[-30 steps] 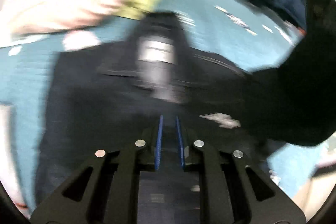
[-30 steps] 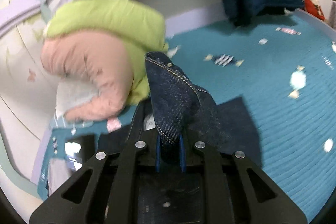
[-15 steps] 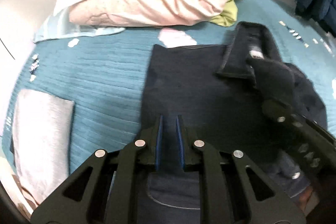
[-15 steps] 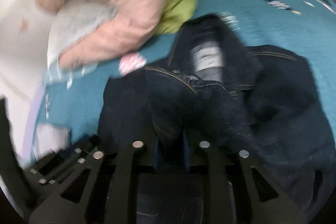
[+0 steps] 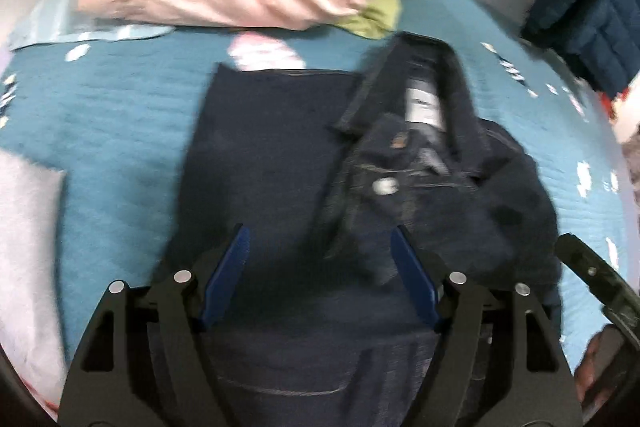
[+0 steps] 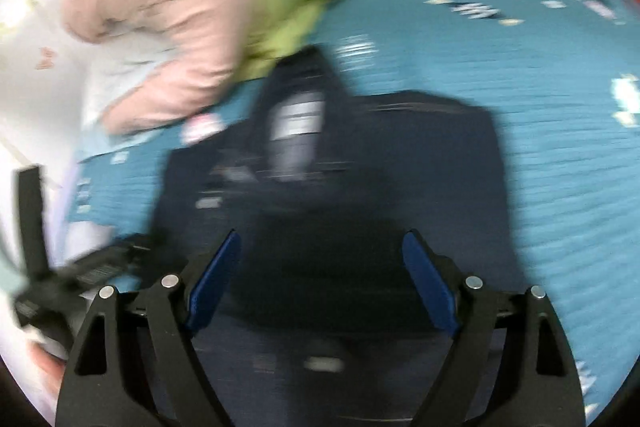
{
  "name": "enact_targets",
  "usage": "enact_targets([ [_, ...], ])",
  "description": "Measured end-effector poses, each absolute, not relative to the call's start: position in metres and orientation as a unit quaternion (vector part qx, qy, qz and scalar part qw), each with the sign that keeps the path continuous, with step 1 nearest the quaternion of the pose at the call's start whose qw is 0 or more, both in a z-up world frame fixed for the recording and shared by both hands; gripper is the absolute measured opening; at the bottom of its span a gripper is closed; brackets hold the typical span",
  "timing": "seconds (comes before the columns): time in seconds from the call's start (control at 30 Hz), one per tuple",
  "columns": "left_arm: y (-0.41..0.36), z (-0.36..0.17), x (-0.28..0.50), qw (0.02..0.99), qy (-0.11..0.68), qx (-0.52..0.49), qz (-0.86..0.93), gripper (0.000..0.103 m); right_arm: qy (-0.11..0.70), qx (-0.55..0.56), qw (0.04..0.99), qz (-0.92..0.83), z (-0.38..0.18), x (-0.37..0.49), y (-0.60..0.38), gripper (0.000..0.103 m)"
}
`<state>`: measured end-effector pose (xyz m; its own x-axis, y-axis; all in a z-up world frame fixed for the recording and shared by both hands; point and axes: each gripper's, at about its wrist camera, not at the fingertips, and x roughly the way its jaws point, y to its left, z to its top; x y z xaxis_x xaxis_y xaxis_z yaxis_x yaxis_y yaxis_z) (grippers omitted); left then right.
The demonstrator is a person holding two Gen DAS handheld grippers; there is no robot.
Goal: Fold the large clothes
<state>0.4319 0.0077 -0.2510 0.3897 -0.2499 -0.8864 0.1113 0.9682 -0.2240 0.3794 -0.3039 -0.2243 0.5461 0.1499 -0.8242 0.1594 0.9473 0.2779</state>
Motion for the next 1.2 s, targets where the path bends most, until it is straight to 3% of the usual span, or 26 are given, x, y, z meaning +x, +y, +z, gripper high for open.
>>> enact_targets([
  [0.03,-0.002,-0.257,0.44,0.826,0.548,-0.062,-0.12,0.083,0.481,0.163,0.861,-0.017,-0.228,0.374,-0.316,0.08],
  [0.23,-0.029,-0.31,0.487,0.775,0.612,-0.089,-0.129,0.081,0.5,0.193,0.842,-0.055,-0.262,0.352,-0.358,0.079],
  [0.27,-0.034,-0.305,0.486,0.783,0.604,-0.073,-0.128,0.071,0.506,0.193,0.839,-0.054,-0.267,0.352,-0.358,0.078],
  [0.3,-0.039,-0.3,0.485,0.783,0.601,-0.064,-0.146,0.035,0.511,0.189,0.837,-0.051,-0.271,0.353,-0.358,0.074],
  [0.33,-0.045,-0.293,0.481,0.786,0.599,-0.044,-0.148,0.027,0.513,0.183,0.837,-0.049,-0.272,0.354,-0.357,0.073],
  [0.43,-0.055,-0.274,0.471,0.808,0.575,0.011,-0.127,0.018,0.515,0.153,0.842,-0.049,-0.274,0.353,-0.35,0.064],
  [0.6,-0.039,-0.238,0.446,0.838,0.532,-0.003,-0.125,0.016,0.523,0.124,0.842,-0.058,-0.282,0.351,-0.344,0.027],
  [0.67,-0.032,-0.237,0.437,0.835,0.536,-0.005,-0.122,0.016,0.527,0.132,0.838,-0.053,-0.285,0.352,-0.347,0.024],
  [0.9,-0.026,-0.29,0.433,0.809,0.581,0.004,-0.095,0.025,0.548,0.125,0.826,-0.048,-0.287,0.358,-0.347,0.025],
  [1.03,-0.021,-0.26,0.44,0.812,0.566,-0.024,-0.14,0.076,0.53,0.175,0.829,-0.044,-0.266,0.36,-0.368,0.035],
  [1.07,-0.017,-0.249,0.444,0.819,0.552,-0.039,-0.151,0.079,0.52,0.178,0.834,-0.053,-0.26,0.363,-0.373,0.047],
  [1.1,-0.015,-0.244,0.447,0.823,0.546,-0.044,-0.15,0.082,0.511,0.172,0.84,-0.062,-0.254,0.368,-0.377,0.052],
  [1.2,-0.013,-0.247,0.473,0.816,0.557,-0.059,-0.144,0.082,0.504,0.163,0.845,-0.074,-0.247,0.392,-0.384,0.052],
])
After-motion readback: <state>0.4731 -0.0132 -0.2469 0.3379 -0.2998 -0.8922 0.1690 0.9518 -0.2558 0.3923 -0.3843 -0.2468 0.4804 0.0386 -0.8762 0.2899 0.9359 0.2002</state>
